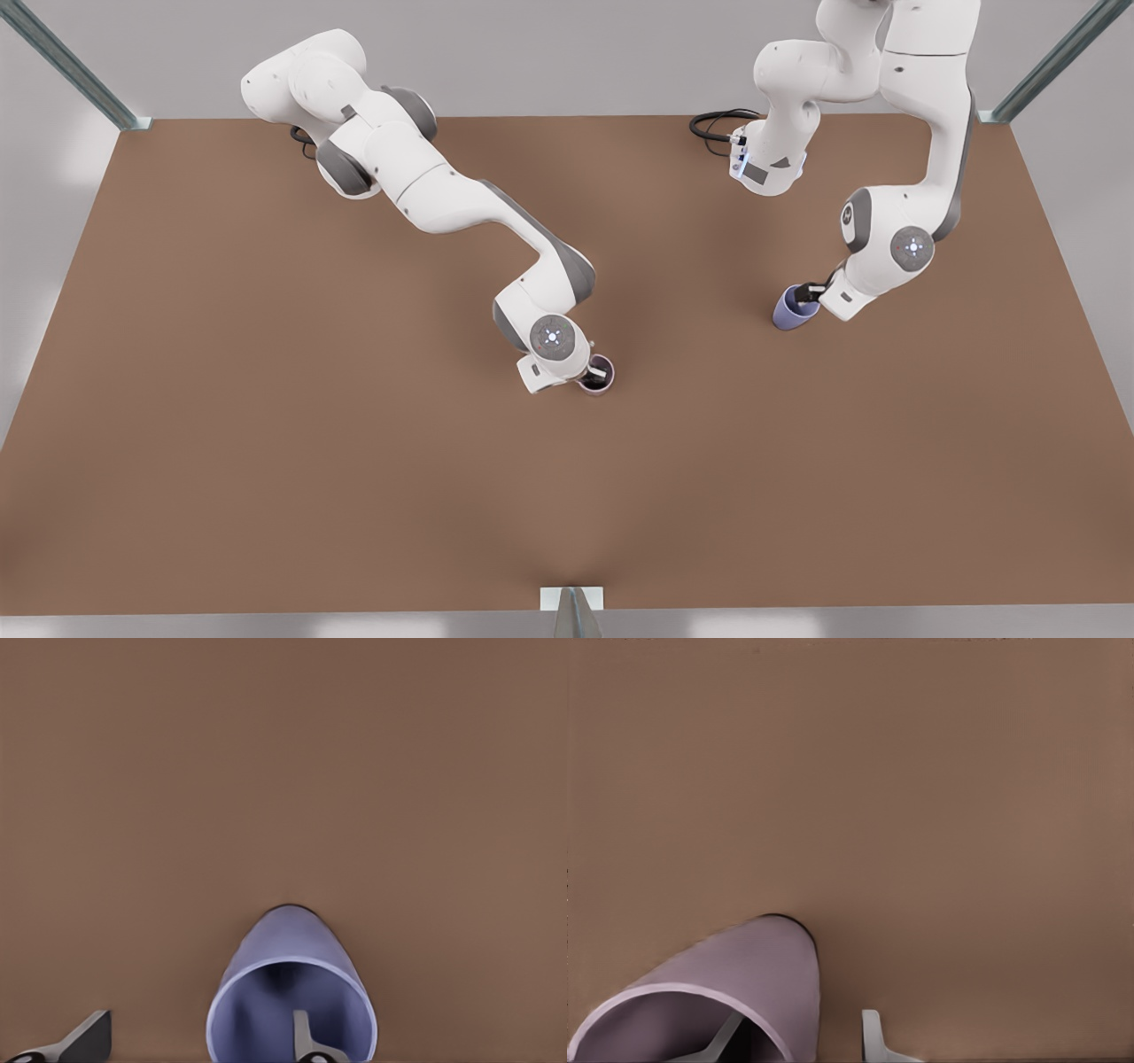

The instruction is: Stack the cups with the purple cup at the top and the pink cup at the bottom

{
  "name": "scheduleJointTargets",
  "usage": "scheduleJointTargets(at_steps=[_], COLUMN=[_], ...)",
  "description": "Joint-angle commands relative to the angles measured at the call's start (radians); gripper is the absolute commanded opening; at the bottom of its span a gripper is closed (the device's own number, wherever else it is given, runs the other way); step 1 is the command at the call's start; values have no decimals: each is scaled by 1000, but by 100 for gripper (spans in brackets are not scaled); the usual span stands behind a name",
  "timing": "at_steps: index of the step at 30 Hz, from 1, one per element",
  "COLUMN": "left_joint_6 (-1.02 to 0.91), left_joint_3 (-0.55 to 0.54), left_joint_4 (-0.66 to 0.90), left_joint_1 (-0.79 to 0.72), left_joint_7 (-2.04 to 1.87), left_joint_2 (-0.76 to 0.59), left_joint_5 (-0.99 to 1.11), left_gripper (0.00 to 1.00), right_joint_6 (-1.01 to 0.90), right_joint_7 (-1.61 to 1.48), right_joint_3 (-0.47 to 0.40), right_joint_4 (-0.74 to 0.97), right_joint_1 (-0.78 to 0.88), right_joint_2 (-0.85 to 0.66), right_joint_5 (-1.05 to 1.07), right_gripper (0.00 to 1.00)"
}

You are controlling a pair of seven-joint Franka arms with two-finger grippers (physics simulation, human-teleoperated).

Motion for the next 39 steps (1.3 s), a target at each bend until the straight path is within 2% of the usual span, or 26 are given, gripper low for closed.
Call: scheduleJointTargets(at_steps=[1, 3, 7, 10, 12, 13, 15, 16, 17, 19, 21, 23, 24, 26, 28, 30, 32, 35, 39], left_joint_6=[23, 23, 40, 40, 40, 40, 40, 40, 39, 36, 28, 28, 28, 29, 29, 28, 22, -72, -263], left_joint_3=[1, 1, -2, -2, -2, -2, -2, -2, -2, -2, -4, -7, -8, -10, -11, -11, -11, -24, -136], left_joint_4=[-8, -8, -8, -7, -7, -7, -7, -7, -5, -4, 1, 2, 1, 1, 1, 10, 27, 136, 383], left_joint_1=[-6, -6, -6, -6, -6, -6, -6, -6, -6, -6, -6, -6, -6, -6, -6, -6, -6, -12, -23], left_joint_7=[2, 2, 2, 2, 2, 2, 2, 2, 2, -1, -5, -7, -9, -9, -9, -10, -10, -16, -185], left_joint_2=[8, 28, 63, 66, 68, 66, 66, 66, 66, 59, 53, 53, 53, 59, 57, 48, 37, 28, 69], left_joint_5=[2, 2, -1, -1, -1, -1, -1, -1, -1, -1, -1, -1, -1, -1, -1, -1, -1, -1, -1], left_gripper=[100, 100, 86, 66, 44, 41, 40, 40, 40, 39, 37, 33, 31, 30, 28, 21, 21, 21, 21], right_joint_6=[-10, -18, -53, -67, -90, -116, -186, -168, -142, -122, -133, -238, -291, -352, -340, -343, -349, -347, -343], right_joint_7=[221, 220, 215, 214, 212, 209, 149, 74, -79, -423, -881, -938, -977, -1046, -1052, -1049, -1041, -1041, -1041], right_joint_3=[0, 1, 0, 0, 0, 0, -2, 1, -10, 1, 1, 0, -7, -49, -54, -57, -57, -57, -57], right_joint_4=[3, 3, 3, 3, 3, 1, -11, -138, -274, -532, -660, -664, -655, -623, -621, -594, -552, -520, -506], right_joint_1=[0, 0, 0, -2, -5, -8, -34, -63, -103, -308, -530, -621, -692, -703, -701, -719, -726, -724, -721], right_joint_2=[-3, -7, -26, -39, -53, -76, -156, -284, -415, -651, -814, -923, -960, -975, -964, -941, -906, -906, -906], right_joint_5=[1, 3, 4, 7, 9, 12, 27, 30, 30, 22, 13, -184, -185, -192, -195, -188, -171, -171, -172], right_gripper=[58, 58, 58, 58, 58, 58, 58, 62, 71, 100, 100, 100, 100, 100, 100, 100, 100, 100, 100])
